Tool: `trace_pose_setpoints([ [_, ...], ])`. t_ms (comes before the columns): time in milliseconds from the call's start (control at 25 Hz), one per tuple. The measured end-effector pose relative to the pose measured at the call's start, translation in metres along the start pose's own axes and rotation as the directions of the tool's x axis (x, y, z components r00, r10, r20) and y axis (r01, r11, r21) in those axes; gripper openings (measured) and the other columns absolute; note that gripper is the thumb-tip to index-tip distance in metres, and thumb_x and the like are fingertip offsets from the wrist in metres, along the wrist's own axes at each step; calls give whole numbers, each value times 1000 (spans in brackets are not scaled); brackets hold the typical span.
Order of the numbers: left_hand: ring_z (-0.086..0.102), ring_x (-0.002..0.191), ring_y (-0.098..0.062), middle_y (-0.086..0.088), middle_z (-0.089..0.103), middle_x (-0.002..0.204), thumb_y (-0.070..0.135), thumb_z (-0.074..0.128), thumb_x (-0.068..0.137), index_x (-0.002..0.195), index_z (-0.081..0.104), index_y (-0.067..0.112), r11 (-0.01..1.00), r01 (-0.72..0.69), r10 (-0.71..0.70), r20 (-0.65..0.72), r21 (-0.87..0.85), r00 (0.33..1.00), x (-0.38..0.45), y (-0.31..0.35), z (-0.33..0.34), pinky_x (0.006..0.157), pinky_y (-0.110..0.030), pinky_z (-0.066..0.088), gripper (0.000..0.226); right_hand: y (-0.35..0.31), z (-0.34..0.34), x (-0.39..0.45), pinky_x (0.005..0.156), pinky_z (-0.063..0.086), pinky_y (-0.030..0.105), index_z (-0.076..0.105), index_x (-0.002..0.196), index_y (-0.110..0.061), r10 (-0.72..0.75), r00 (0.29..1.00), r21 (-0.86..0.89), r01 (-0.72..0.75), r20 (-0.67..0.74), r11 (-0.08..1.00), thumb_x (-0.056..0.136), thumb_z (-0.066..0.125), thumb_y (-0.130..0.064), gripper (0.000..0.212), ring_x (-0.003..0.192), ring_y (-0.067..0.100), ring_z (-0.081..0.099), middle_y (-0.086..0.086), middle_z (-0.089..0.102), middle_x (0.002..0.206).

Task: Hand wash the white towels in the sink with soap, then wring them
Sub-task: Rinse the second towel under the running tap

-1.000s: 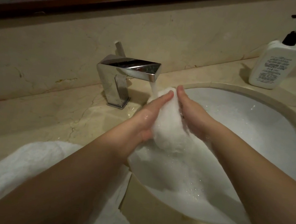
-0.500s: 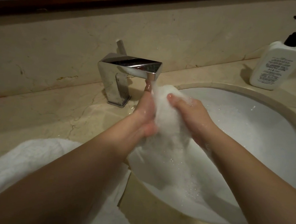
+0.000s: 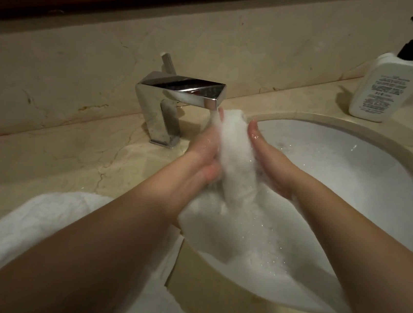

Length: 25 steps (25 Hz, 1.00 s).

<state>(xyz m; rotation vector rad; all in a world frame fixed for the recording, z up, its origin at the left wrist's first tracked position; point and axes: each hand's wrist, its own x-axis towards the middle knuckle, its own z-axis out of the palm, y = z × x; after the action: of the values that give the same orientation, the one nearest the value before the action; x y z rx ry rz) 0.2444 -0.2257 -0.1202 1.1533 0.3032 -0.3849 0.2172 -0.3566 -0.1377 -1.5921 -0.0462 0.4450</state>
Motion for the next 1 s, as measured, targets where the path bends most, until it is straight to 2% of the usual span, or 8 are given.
trace_pose_setpoints([
  [120,64,67,-27,-12,64,72,49,50,102,84,62,12,999,-37,37,-1,-11,999,1,5,-3,63,-31,56,42,-4,8,-8,81,58,28,74,104,-17,-44,994,-127,31,-101,991,91,56,-62,51,89,16,75,4,78,101],
  [200,70,83,-31,-13,72,80,57,45,101,91,68,11,999,-33,32,56,11,998,-2,5,-5,78,-38,59,53,-9,15,-13,65,58,23,74,97,-15,-81,972,-20,79,-220,997,95,60,-49,37,76,15,75,3,78,88],
  [320,74,93,-32,-17,76,97,78,38,92,103,73,8,997,72,-74,127,18,989,-13,-1,2,94,-45,56,79,-19,22,-11,70,59,24,73,96,-18,-130,941,60,156,-313,986,98,57,-47,34,79,14,75,-1,78,84],
  [480,70,107,-30,-14,74,111,76,50,89,117,73,11,995,73,-86,197,73,977,-20,-11,1,110,-48,46,75,-29,20,-2,75,57,31,73,93,-17,-140,906,-210,58,-400,976,96,53,-59,47,87,25,73,7,77,90],
  [640,73,93,-29,-14,76,100,56,59,96,112,73,12,989,49,-76,191,142,979,-18,-3,-3,95,-44,56,49,-17,17,1,96,55,40,71,111,-25,14,969,31,-6,-247,999,92,39,-75,62,97,23,74,8,76,106],
  [760,71,89,-31,-15,73,98,62,59,93,116,69,8,995,57,-61,44,84,997,-6,1,-5,92,-44,55,60,3,22,4,104,50,45,65,126,-25,3,998,87,2,-58,996,77,50,-86,79,109,22,71,4,73,118],
  [920,61,66,-20,-7,59,78,55,56,96,88,61,14,999,38,-37,38,-7,999,3,6,-11,66,-31,55,42,9,20,-4,89,56,28,67,122,-16,-11,1000,-74,10,-10,997,84,56,-71,67,97,15,74,-1,77,104],
  [1000,65,68,-16,-5,65,81,50,53,100,90,64,13,999,45,-45,5,-18,999,2,6,-10,65,-28,58,39,10,24,-6,77,56,24,72,109,-22,-45,995,-105,35,-92,994,88,56,-65,50,88,15,75,-4,78,91],
])
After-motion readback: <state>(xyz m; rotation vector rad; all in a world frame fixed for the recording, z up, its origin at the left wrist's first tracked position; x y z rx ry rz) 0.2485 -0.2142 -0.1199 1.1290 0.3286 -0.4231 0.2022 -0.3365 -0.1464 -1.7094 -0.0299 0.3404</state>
